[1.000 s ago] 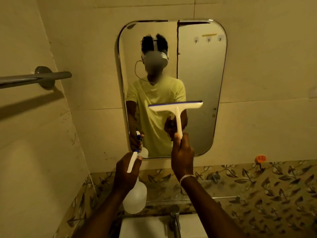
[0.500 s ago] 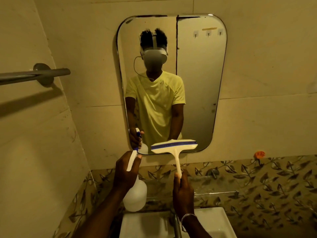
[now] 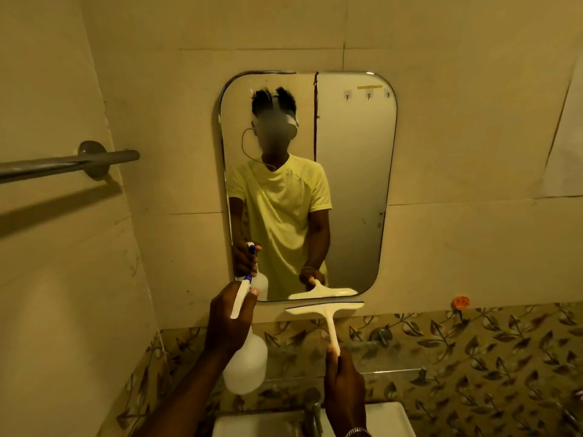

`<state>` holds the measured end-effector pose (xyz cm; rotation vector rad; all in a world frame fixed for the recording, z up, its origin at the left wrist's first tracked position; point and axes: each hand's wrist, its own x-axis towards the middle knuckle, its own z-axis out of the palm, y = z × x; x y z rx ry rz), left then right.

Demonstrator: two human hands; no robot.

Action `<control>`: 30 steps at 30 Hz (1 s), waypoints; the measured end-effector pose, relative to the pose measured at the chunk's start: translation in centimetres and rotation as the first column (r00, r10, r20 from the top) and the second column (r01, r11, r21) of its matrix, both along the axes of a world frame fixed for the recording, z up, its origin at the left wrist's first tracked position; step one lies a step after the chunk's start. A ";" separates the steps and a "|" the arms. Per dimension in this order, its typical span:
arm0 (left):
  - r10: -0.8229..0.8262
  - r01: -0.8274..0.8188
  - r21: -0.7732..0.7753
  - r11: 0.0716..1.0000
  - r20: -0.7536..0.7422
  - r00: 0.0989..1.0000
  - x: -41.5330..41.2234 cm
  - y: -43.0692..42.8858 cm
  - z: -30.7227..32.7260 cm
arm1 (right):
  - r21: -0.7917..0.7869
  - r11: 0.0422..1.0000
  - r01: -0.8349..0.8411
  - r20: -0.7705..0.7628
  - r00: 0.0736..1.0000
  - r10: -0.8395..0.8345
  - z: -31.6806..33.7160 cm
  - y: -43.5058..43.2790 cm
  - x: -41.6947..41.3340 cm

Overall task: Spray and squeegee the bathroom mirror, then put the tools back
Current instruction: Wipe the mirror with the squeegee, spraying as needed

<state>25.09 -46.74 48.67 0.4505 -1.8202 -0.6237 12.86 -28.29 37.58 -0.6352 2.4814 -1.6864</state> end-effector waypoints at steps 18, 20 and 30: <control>-0.021 0.021 -0.012 1.000 -0.013 1.000 -1.5 0.3 0.6 | -0.514 0.854 -0.075 -0.543 0.800 -0.257 35.9 -3.4 -10.2; -0.015 0.015 -0.010 1.000 -0.003 1.000 -1.6 0.0 0.5 | -0.514 0.854 -0.081 -0.546 0.798 -0.253 37.0 -3.9 -10.8; -0.012 0.011 0.022 1.000 0.035 0.999 -1.8 -0.3 0.1 | -0.476 0.879 -0.021 -0.514 0.818 -0.258 32.8 -4.1 -11.8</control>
